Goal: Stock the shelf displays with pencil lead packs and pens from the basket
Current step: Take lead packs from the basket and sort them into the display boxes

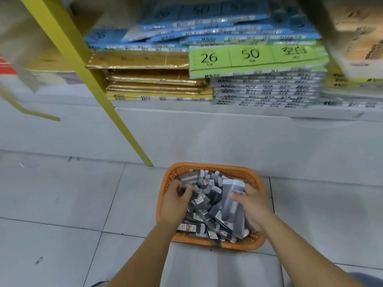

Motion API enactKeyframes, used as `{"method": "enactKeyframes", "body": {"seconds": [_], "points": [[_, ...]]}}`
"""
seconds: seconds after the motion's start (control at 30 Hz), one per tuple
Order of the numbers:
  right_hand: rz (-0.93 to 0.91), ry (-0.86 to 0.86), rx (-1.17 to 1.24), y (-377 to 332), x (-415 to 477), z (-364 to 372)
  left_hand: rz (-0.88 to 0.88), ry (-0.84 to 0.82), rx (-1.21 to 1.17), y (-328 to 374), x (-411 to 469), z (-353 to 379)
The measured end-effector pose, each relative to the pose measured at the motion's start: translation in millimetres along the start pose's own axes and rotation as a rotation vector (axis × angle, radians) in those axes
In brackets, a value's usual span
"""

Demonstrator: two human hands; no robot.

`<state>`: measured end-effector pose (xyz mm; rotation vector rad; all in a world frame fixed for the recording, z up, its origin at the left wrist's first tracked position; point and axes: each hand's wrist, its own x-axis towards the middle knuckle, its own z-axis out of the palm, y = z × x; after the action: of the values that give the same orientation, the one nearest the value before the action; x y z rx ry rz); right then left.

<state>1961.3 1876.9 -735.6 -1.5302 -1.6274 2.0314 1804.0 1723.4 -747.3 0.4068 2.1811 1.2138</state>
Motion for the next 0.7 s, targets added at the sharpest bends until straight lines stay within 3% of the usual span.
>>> {"method": "enactKeyframes", "body": {"seconds": [0.2, 0.33, 0.53, 0.7], "points": [[-0.229, -0.177, 0.102, -97, -43, 9, 0.118, -0.219, -0.134, 82, -18, -21], [-0.331, -0.236, 0.193, -152, -78, 16, 0.067, -0.387, -0.428, 145, -43, -42], [-0.501, -0.318, 0.282, -195, -129, 38, 0.093, -0.472, -0.519, 200, -83, -71], [-0.705, -0.267, 0.012, -228, -175, 42, 0.145, -0.551, -0.634, 233, -113, -105]]}}
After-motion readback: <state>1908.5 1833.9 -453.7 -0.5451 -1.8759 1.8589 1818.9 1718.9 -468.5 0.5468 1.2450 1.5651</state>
